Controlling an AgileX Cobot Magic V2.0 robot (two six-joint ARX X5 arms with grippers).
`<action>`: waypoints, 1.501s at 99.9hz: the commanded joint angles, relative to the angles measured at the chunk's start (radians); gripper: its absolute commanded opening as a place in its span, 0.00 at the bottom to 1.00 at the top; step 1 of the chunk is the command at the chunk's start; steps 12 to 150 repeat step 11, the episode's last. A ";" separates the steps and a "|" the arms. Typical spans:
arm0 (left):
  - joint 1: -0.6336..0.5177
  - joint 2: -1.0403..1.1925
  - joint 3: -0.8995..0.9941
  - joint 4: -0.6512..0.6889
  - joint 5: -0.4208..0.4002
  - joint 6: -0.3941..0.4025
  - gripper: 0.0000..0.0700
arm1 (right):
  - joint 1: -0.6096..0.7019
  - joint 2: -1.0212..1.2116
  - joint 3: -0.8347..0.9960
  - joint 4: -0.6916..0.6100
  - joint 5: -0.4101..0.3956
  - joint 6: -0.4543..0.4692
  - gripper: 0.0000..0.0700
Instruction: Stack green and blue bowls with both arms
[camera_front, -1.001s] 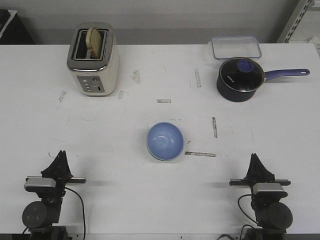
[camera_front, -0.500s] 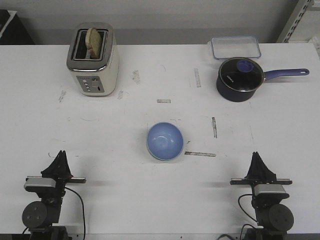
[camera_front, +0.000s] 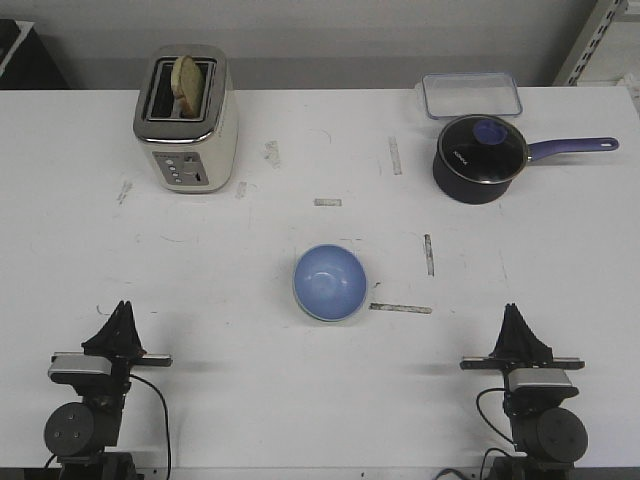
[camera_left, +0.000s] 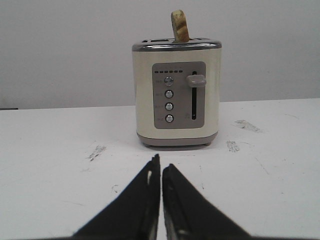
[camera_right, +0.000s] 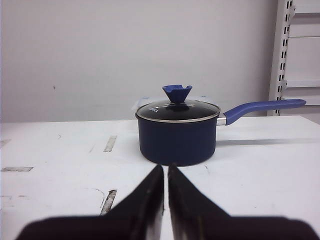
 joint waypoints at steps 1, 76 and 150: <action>0.003 -0.002 -0.021 0.011 -0.002 0.005 0.00 | 0.001 0.000 -0.002 0.012 0.000 0.006 0.00; 0.003 -0.002 -0.021 0.011 -0.002 0.005 0.00 | 0.002 0.000 -0.002 0.012 0.000 0.006 0.00; 0.003 -0.002 -0.021 0.011 -0.002 0.005 0.00 | 0.002 0.000 -0.002 0.012 0.000 0.006 0.00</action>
